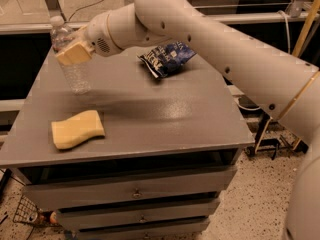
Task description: Move water bottle near sponge
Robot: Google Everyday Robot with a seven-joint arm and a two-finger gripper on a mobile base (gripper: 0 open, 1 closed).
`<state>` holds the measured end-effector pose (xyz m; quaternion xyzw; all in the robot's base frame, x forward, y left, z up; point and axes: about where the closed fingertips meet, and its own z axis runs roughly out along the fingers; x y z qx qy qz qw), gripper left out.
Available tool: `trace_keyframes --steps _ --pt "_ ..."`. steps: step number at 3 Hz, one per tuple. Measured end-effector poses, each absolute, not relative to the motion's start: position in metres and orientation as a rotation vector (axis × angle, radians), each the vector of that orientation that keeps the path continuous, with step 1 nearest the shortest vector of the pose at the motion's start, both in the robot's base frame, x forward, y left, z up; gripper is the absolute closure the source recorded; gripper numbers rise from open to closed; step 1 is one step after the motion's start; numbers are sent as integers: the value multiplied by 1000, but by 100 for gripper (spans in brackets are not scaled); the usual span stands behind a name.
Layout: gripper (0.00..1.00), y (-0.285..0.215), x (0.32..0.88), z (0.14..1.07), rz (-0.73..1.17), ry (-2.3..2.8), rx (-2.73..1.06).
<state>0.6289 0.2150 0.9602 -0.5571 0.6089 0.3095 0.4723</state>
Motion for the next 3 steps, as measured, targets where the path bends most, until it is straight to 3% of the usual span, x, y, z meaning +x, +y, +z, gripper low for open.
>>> trace_keyframes --steps 3 --pt "100 202 585 943 778 1463 -1320"
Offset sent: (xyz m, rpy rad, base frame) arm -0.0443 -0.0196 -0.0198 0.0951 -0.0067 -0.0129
